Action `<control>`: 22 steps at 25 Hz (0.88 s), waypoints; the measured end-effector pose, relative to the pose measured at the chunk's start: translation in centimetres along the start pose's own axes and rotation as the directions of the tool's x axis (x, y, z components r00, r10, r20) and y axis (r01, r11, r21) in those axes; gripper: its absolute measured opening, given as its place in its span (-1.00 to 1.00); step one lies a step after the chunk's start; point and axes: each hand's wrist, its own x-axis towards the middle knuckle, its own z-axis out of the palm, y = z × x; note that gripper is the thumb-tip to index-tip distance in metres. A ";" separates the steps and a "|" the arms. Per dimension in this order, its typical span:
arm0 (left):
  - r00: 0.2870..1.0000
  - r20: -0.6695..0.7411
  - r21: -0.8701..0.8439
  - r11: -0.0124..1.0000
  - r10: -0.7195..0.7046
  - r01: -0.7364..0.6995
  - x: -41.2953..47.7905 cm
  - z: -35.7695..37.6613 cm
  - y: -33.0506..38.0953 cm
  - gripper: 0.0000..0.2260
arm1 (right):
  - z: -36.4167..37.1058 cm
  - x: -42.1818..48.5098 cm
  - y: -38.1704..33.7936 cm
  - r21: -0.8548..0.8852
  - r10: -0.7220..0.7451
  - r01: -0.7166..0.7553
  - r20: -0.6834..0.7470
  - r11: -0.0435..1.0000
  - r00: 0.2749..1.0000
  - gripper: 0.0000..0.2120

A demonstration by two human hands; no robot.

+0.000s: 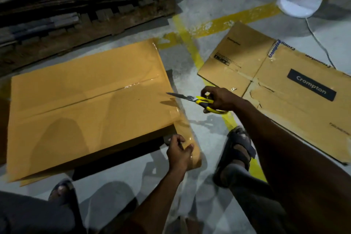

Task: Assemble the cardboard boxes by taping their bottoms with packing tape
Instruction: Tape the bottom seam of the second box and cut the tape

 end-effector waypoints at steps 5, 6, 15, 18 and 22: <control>0.998 0.025 -0.069 0.996 -0.052 0.053 0.5 -0.1 -0.3 -0.74 | -0.4 -2.8 3.9 -0.053 0.177 -0.169 0.297 0.984 0.938 -0.41; 0.997 0.034 -0.075 0.994 -0.074 0.076 0.5 -0.3 -0.3 -0.75 | -0.6 -3.4 4.2 -0.009 0.186 -0.195 0.351 0.981 0.918 -0.33; 0.987 0.113 -0.076 0.989 -0.118 0.127 0.9 -0.8 -0.6 -0.73 | -1.9 -5.2 4.7 0.310 0.114 -0.494 0.747 0.812 0.655 -0.13; 0.984 0.124 -0.061 0.989 -0.124 0.132 1.1 -0.9 -0.7 -0.72 | -1.4 -4.6 3.7 0.230 0.138 -0.480 0.776 0.846 0.616 -0.19; 0.982 0.137 -0.055 0.989 -0.130 0.139 1.0 -1.2 -0.7 -0.72 | -0.7 -3.8 3.8 0.200 0.181 -0.484 0.756 0.852 0.629 -0.21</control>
